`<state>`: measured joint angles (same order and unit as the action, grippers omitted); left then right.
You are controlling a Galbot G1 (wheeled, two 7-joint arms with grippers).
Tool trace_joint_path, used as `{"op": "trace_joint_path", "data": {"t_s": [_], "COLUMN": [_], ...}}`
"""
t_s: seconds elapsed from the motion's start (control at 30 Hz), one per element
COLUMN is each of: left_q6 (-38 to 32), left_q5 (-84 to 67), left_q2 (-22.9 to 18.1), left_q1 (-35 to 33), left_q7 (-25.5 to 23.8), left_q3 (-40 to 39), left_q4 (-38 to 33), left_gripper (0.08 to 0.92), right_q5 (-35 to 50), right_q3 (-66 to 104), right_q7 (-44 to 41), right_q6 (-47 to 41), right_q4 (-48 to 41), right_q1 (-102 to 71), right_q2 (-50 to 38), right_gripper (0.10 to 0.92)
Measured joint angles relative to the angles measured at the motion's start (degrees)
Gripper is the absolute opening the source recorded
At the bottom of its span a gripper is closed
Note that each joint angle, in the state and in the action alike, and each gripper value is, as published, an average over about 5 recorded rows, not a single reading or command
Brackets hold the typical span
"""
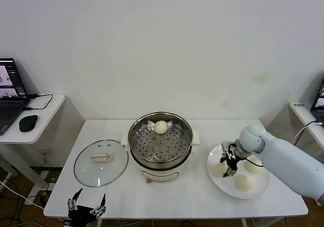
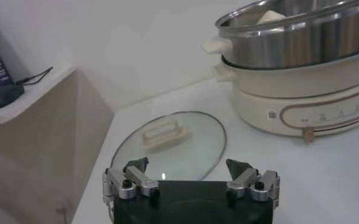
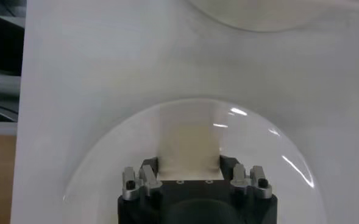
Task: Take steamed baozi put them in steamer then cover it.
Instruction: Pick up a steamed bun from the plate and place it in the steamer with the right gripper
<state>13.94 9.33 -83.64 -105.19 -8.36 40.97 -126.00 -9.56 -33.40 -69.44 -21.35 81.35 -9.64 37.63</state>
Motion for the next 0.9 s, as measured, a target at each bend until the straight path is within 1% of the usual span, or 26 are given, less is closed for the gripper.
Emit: {"op": "trace_joint_path", "data": {"t_s": [0.2, 0.4, 0.63, 0.9], "left_q6": [0.1, 0.0, -0.1, -0.1], "left_q5": [-0.1, -0.2, -0.5, -1.0], "left_q2": [0.2, 0.3, -0.1, -0.3], "left_q1": [0.6, 1.0, 1.6, 2.1], "left_q7": [-0.2, -0.1, -0.1, -0.2], "left_q3": [-0.1, -0.6, -1.0, -0.4], "left_q4": [-1.0, -1.2, -2.1, -2.8], "left_gripper": [0.823, 0.823, 0.823, 0.823], "right_q5": [5.0, 11.0, 17.6, 22.8], "right_q3": [-7.0, -15.3, -21.8, -25.8], "right_q7": [-1.5, -3.2, -4.1, -4.4], "right_q6": [-1.0, -2.4, -5.3, -8.1], "right_q4": [2.4, 2.7, 0.8, -4.4], "right_q1": [12.0, 26.4, 37.6, 42.5], "right_q2": [-2.6, -1.5, 5.1, 16.8], "right_gripper": [0.622, 0.626, 0.624, 0.625]}}
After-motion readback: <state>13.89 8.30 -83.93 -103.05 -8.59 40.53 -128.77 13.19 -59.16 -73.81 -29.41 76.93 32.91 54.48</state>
